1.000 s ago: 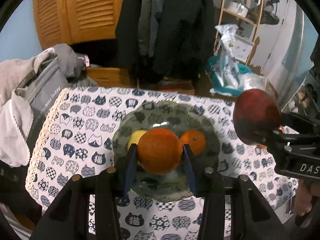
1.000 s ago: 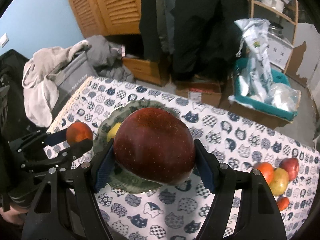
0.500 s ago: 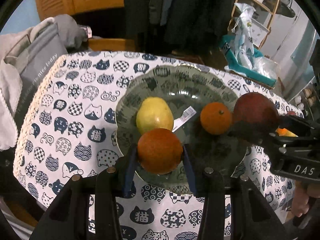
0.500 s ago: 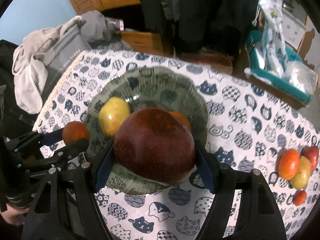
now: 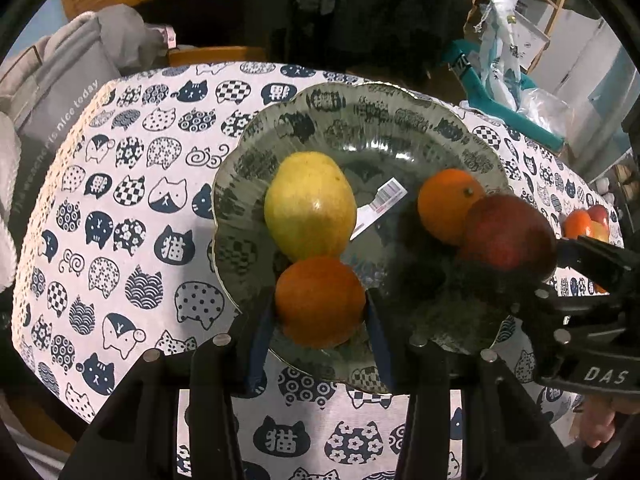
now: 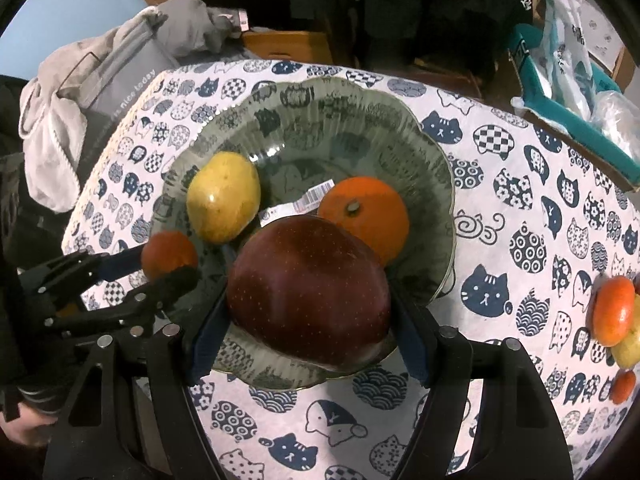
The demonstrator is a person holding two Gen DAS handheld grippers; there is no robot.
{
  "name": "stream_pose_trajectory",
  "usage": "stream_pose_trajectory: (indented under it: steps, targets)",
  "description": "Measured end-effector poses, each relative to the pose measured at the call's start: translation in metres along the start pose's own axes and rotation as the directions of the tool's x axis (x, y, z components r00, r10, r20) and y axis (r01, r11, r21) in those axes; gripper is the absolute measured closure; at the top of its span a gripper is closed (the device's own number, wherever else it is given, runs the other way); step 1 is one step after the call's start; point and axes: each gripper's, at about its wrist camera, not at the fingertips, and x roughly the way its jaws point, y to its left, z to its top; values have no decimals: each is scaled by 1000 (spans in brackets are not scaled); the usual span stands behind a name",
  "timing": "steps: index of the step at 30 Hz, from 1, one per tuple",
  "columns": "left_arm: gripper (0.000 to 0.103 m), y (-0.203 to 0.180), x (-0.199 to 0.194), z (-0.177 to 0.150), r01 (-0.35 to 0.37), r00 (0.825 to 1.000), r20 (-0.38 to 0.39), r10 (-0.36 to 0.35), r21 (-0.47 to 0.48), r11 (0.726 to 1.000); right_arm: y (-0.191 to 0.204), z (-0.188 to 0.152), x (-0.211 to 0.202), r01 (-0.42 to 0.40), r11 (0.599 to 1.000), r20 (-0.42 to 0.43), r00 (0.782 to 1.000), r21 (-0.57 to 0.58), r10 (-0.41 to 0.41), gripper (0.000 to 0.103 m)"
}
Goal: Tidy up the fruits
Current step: 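Lower the tangerine into the green bowl and open left tool while right tool releases the apple, then withdraw both tools from the bowl back toward the fruit cluster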
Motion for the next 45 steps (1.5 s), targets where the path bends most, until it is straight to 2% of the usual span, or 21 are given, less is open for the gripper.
stream_pose_trajectory:
  steps: [12,17,21,33,36,39,42,45]
  targets:
    - [57,2,11,-3,-5,999,-38,5,-2,1000,-9,2,7,-20,999,-22,1000,37,21,28]
    - [44,0,7,-2,-1,1000,-20,1,5,1000,-10,2,7,-34,998,-30,999,51,36,28]
    - [38,0,5,-2,-12,1000,-14,12,11,1000,-13,2,11,-54,996,-49,997,71,58,27]
    - [37,4,-6,-1,-20,1000,-1,20,-10,1000,-17,11,-11,-69,993,16,998,100,68,23]
    - [37,2,-15,1,-13,1000,18,13,-9,1000,-16,13,-22,-27,996,44,999,84,24,23]
    - [37,-3,-25,3,-9,999,40,9,-4,1000,-11,14,-34,64,997,77,995,41,-67,23]
    - [37,-8,-36,4,-4,998,62,4,-1,1000,-8,14,-46,148,989,109,983,3,-147,23]
    - [36,-12,-45,6,4,997,77,-4,-2,1000,-7,13,-60,189,982,141,973,-19,-185,23]
